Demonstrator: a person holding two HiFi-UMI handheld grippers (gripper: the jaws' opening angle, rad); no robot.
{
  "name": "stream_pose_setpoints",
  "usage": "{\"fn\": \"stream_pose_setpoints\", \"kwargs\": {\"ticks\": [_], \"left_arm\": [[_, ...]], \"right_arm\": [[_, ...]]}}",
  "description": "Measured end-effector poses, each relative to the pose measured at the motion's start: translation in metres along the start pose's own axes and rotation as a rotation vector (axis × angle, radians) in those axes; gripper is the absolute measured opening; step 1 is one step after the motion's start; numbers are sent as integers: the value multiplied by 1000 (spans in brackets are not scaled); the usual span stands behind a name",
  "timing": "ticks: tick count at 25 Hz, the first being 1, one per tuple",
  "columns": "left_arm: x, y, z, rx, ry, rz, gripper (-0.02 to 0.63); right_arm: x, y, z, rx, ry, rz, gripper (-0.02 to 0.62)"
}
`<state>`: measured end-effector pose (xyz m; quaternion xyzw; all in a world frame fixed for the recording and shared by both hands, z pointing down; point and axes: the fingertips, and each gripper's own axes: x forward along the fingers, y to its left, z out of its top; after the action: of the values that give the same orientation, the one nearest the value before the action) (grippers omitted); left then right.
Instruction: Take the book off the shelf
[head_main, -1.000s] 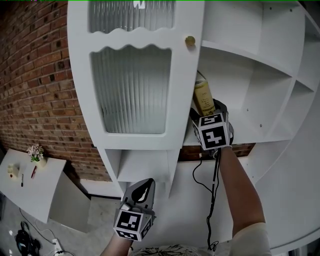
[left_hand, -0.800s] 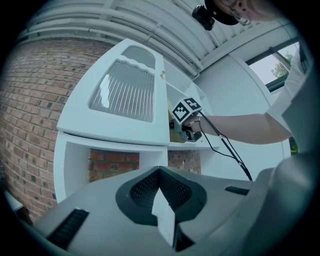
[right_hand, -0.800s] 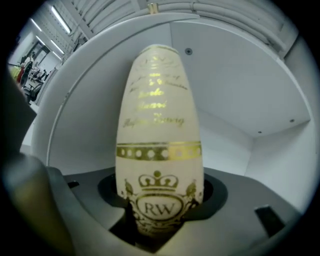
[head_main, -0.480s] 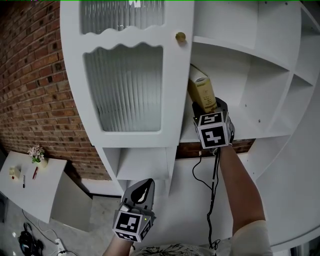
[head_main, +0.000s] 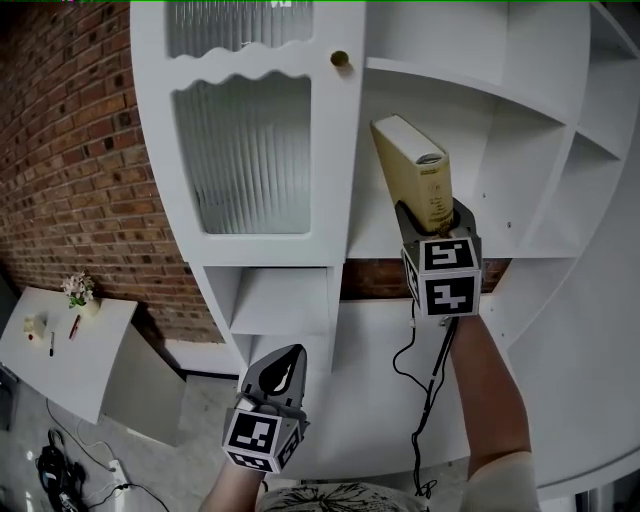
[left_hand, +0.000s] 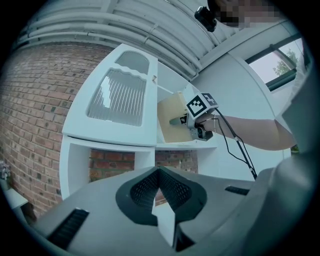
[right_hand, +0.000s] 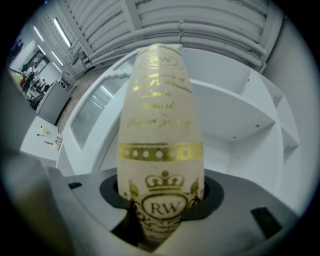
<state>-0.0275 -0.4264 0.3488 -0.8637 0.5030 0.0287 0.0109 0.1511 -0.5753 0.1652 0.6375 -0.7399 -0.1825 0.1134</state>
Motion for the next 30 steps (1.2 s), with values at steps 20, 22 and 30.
{"fn": "stream_pose_setpoints", "kwargs": {"ticks": [20,22,30], "left_arm": [[-67,-118,-14,19,23,0,12],[-73,-124,-19,19,23,5,12],[-90,-136,-33,29,34,17,11]], "right_arm": [[-212,20,-51,133,-112,131,235],[-226,27,-75,167,-87,144,235],[-264,57,-162,241,23,181,235]]}}
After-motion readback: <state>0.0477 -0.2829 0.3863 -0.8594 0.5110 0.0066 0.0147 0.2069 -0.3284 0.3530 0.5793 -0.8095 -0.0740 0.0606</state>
